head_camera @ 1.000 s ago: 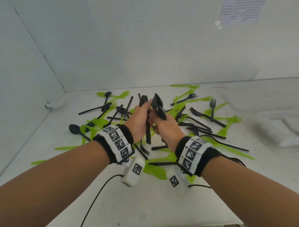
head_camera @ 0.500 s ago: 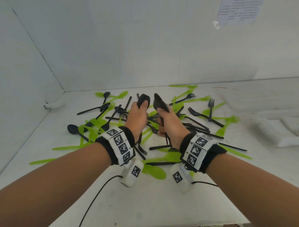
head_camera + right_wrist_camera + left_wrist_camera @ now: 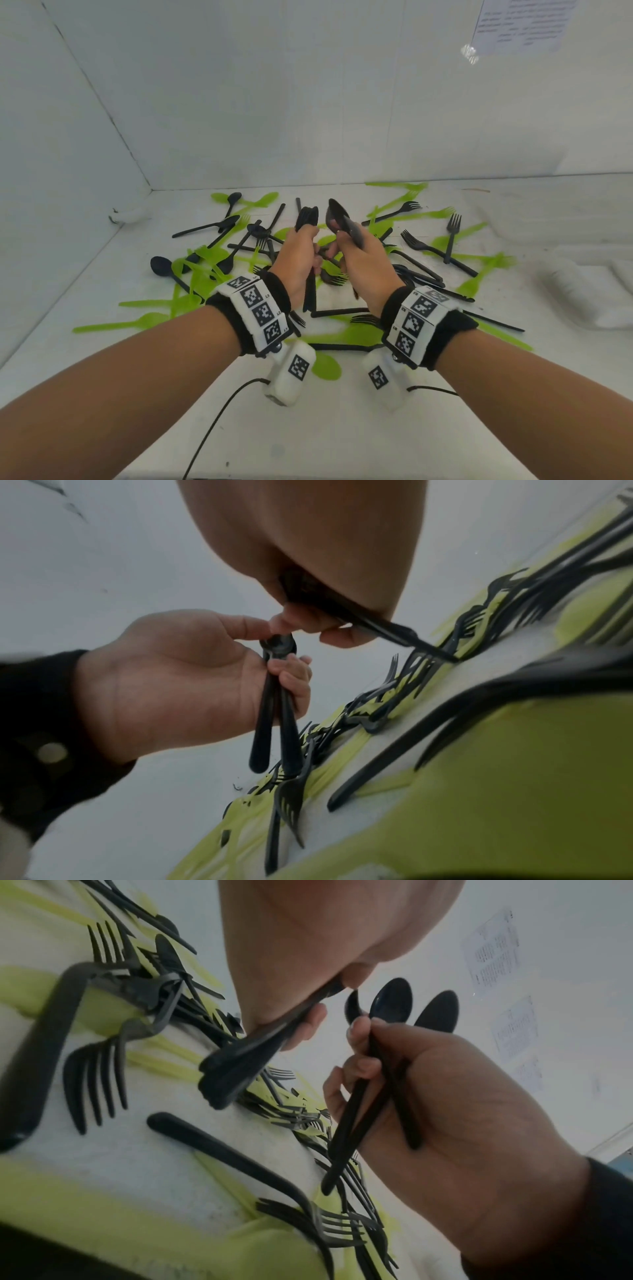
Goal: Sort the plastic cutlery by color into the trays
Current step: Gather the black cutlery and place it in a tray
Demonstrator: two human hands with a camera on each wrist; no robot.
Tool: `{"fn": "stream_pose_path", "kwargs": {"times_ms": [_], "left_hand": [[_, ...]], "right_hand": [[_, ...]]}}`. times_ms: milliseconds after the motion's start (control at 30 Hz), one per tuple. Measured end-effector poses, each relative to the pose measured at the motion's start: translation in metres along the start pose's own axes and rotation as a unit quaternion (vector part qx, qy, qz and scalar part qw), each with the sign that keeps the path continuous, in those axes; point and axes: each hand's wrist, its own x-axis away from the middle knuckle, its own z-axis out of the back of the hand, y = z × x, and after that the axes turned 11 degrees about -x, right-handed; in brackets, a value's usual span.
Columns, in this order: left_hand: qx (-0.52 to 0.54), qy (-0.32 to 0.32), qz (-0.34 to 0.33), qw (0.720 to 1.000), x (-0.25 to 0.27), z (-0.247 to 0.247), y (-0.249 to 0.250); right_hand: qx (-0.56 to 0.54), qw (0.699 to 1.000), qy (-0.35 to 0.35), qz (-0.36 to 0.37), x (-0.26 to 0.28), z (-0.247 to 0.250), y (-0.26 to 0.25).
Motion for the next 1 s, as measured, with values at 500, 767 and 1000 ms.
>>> {"fn": "stream_pose_path", "kwargs": {"times_ms": [500, 767, 1000], "left_hand": [[0.013, 0.016, 0.005, 1.0, 0.01, -0.016, -0.007], [0.011, -0.007, -0.017, 1.0, 0.021, -0.016, -0.001], [-0.03, 0.042, -0.011, 0.999, 0.026, -0.009, -0.004]], "right_hand": [[-0.102, 0.993, -0.042, -0.038, 0.0, 0.018, 0.005], [-0.043, 0.996, -0.077, -0.033, 0.005, 0.015, 0.001], [0.053, 0.988, -0.129, -0.071, 0.005, -0.002, 0.009]]}}
